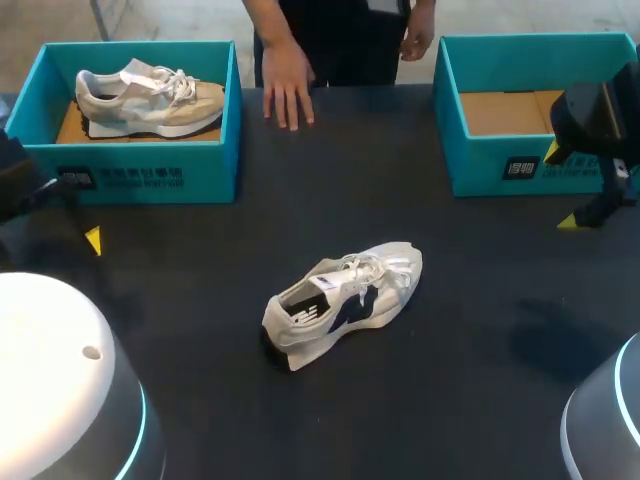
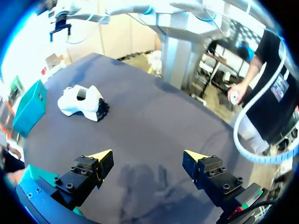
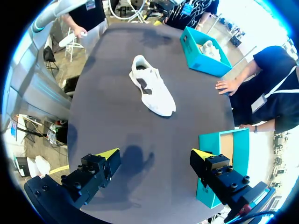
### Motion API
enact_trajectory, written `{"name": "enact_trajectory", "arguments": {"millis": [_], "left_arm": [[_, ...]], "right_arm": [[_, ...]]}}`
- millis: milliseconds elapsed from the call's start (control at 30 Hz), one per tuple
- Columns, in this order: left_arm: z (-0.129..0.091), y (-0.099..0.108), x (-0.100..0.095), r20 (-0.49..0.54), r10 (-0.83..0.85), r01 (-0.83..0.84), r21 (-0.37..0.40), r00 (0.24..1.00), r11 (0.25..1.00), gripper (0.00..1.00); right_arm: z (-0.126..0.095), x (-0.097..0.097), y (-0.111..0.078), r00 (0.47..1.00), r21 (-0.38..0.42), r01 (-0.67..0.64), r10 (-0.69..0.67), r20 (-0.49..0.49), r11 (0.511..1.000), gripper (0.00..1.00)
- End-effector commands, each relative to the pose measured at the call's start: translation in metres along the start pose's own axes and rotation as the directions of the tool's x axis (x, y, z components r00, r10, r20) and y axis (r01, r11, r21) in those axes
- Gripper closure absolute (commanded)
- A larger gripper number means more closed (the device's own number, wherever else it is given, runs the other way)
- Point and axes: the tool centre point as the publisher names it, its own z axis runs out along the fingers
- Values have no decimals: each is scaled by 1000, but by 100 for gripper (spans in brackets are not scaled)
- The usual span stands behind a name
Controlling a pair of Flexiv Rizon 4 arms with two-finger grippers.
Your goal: Take the shoe out of the shoebox, open the shoe tongue, remove and reinsert the insole, then place the shoe into the shoebox
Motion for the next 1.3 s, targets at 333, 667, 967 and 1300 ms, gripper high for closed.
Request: {"name": "enact_trajectory", "arguments": {"millis": [333,667,967,1300], "left_arm": [[10,2,11,103,-90,83,70,991,994,0],[10,2,11,103,-90,83,70,991,994,0],[3,0,9,297,-354,271,287,887,919,0],[15,7,6,369,-499,332,430,784,839,0]], "right_arm": [[2,-2,1,1000,3,0,0,-4,1000,0],[2,-2,1,1000,3,0,0,-4,1000,0],[2,-2,1,1000,3,0,0,-4,1000,0],[2,-2,1,1000,3,0,0,-4,1000,0]]}}
